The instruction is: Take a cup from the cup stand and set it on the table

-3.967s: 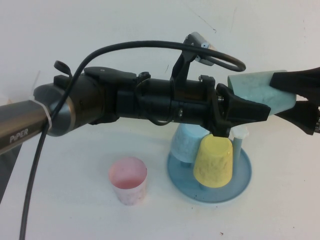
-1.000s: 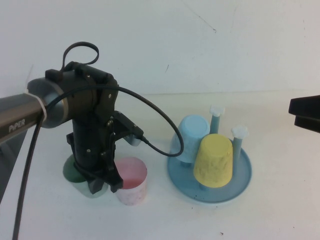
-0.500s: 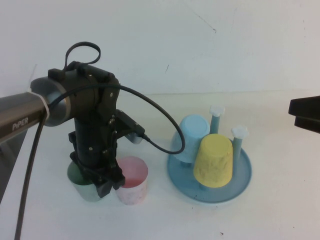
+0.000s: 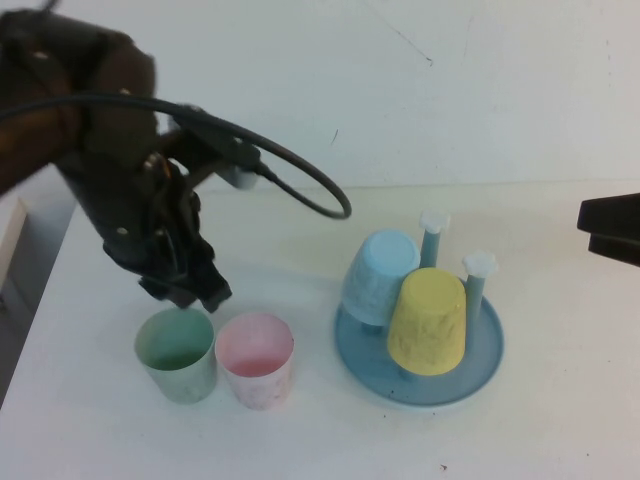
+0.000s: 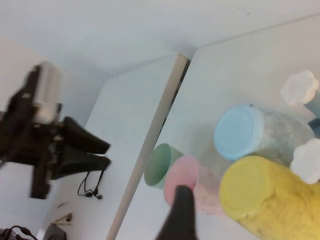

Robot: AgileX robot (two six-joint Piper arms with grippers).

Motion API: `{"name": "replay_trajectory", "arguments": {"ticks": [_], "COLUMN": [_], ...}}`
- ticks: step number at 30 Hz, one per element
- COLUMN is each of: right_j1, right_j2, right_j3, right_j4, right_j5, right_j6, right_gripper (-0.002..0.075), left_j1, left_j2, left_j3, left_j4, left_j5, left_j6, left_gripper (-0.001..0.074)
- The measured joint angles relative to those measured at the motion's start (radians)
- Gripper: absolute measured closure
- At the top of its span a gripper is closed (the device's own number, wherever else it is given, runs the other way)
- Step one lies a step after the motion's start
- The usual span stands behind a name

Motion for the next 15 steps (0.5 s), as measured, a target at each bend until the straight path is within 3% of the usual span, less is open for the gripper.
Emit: {"name": "replay_trajectory", "arguments": {"ticks": [4, 8, 10, 15], "right_j1": [0.0, 0.0, 0.0, 0.0], "right_j2": [-0.005, -0.049, -0.08, -0.173], "right_j3": [0.0, 0.0, 0.0, 0.0], "right_j4": [-0.002, -0.017, -0.017, 0.039], "right_j5": [0.0, 0.0, 0.0, 0.002], "right_j6": [0.031, 0.042, 0.034, -0.03], "right_gripper": [0.0296, 0.0606, 0.067, 0.0718], "left_j1": [0.0, 0.0, 0.0, 0.0], "left_j2": [-0.117, -0.262, -0.335, -0.536], "left_j3": [0.008, 0.118, 0.199, 0.448], "left_j4": [-0.063, -0.167, -0.215, -0.331], "left_j5": [0.006, -0.089, -0.159, -0.344], "left_j6": [0.0, 0.005, 0.009, 0.041], "left_gripper": [0.068, 0.0724, 0.073, 0.0733]}}
